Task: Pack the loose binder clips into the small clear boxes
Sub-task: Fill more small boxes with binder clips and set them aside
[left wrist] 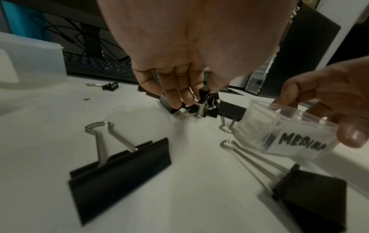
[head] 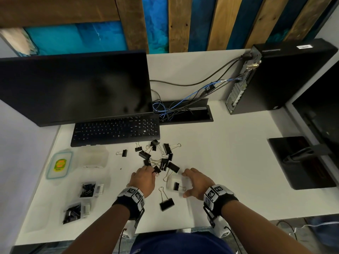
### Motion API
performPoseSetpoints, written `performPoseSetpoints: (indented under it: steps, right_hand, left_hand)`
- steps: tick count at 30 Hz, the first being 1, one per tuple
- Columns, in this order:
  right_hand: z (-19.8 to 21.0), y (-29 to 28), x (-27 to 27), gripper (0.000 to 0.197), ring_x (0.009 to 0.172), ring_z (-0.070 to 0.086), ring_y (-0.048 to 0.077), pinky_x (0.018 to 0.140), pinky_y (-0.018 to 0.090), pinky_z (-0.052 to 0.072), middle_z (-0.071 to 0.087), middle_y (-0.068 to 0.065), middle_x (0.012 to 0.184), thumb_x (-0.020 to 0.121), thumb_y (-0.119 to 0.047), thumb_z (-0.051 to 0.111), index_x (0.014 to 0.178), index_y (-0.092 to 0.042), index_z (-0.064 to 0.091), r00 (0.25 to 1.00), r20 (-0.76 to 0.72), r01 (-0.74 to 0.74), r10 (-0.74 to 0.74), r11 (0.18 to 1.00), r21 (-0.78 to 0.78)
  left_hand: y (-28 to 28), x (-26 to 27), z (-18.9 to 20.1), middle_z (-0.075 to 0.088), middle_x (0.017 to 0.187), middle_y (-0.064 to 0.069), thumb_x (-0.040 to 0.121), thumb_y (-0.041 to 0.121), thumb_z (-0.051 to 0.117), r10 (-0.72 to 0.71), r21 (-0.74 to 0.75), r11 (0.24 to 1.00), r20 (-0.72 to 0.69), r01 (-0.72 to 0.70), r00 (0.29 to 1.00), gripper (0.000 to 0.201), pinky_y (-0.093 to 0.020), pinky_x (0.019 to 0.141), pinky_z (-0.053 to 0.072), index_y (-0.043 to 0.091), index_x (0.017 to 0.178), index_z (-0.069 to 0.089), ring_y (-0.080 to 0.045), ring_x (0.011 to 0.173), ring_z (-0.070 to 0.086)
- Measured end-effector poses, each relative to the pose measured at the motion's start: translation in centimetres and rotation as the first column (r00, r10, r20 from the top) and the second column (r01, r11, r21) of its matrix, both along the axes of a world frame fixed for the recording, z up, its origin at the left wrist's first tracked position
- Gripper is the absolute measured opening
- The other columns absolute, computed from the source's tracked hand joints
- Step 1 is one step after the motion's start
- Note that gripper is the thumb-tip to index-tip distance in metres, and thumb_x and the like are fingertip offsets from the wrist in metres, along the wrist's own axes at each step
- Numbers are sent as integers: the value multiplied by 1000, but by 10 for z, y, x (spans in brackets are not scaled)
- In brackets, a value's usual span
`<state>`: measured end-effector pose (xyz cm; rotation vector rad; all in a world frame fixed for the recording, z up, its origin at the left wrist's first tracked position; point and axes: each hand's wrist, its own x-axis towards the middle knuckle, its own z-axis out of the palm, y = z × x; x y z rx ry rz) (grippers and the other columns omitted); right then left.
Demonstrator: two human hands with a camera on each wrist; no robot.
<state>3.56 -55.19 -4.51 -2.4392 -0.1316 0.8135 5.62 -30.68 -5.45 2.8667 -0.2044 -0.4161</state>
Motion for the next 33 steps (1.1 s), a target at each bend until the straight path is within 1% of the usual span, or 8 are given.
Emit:
performPoseSetpoints:
  steps: [8, 13, 15, 19, 25, 28, 30, 33]
  right_hand:
    - [-2, -1, 0, 76, 99, 50, 13, 81, 30, 42, 48, -8, 122, 69, -38, 84, 134, -28, 44, 1000, 5, -6, 6, 1000, 8]
    - [-3, -1, -1, 77, 108, 55, 18, 81, 30, 42, 48, -7, 124, 69, -37, 84, 134, -28, 44, 1000, 7, 5, -5, 1000, 16]
    - [-3, -1, -2, 78, 109, 55, 18, 84, 31, 44, 48, -7, 125, 69, -37, 84, 135, -28, 44, 1000, 5, 12, -12, 1000, 15]
    - [-3, -1, -3, 76, 109, 56, 18, 84, 32, 45, 48, -7, 124, 70, -38, 84, 134, -29, 44, 1000, 14, 18, -18, 1000, 16]
    - [-3, -1, -3, 76, 108, 55, 20, 89, 35, 46, 48, -6, 125, 70, -38, 83, 134, -30, 43, 1000, 11, 24, -24, 1000, 7]
    - [-3, -1, -3, 75, 104, 54, 18, 88, 35, 47, 48, -7, 124, 71, -40, 83, 133, -30, 43, 1000, 8, 16, -16, 1000, 2]
    - [-4, -1, -3, 75, 103, 54, 17, 87, 35, 47, 48, -8, 124, 70, -41, 83, 133, -30, 43, 1000, 10, 11, -11, 1000, -2]
    - [-4, 0, -2, 76, 103, 53, 15, 86, 35, 47, 49, -8, 124, 70, -40, 83, 133, -30, 43, 1000, 3, 7, -7, 1000, -1]
  left_hand:
    - [-13, 6, 17, 59, 108, -5, 102, 23, 35, 133, -237, 963, 2, -129, 991, 28, -29, 85, 45, 11, 114, 58, -23, 101, 58]
    - [-34, 7, 30, 64, 109, -6, 103, 22, 35, 31, -313, 949, 0, -29, 1000, 31, -33, 86, 49, 12, 116, 61, -22, 99, 60]
    - [-42, 5, 33, 65, 113, -4, 103, 26, 38, -15, -318, 948, -13, 10, 1000, 31, -29, 87, 48, 16, 124, 59, -21, 103, 60]
    - [-46, 0, 32, 64, 118, 2, 102, 35, 39, -108, -229, 969, -61, 92, 992, 32, -28, 89, 47, 25, 126, 57, -18, 108, 58]
    - [-32, -1, 23, 57, 118, 7, 99, 28, 45, -145, -214, 969, -89, 123, 985, 22, -29, 90, 46, 26, 115, 60, -14, 107, 54]
    - [-31, -2, 19, 55, 116, 6, 96, 25, 51, -248, -217, 947, -18, 239, 969, 22, -30, 91, 46, 25, 114, 63, -15, 109, 53]
    - [-37, -4, 20, 56, 114, 5, 96, 27, 49, -356, -139, 925, 7, 354, 934, 22, -31, 92, 43, 24, 111, 65, -17, 110, 52]
    - [-52, -7, 23, 59, 113, 4, 100, 34, 39, -494, 74, 865, -34, 496, 869, 31, -34, 93, 37, 25, 113, 66, -19, 112, 48]
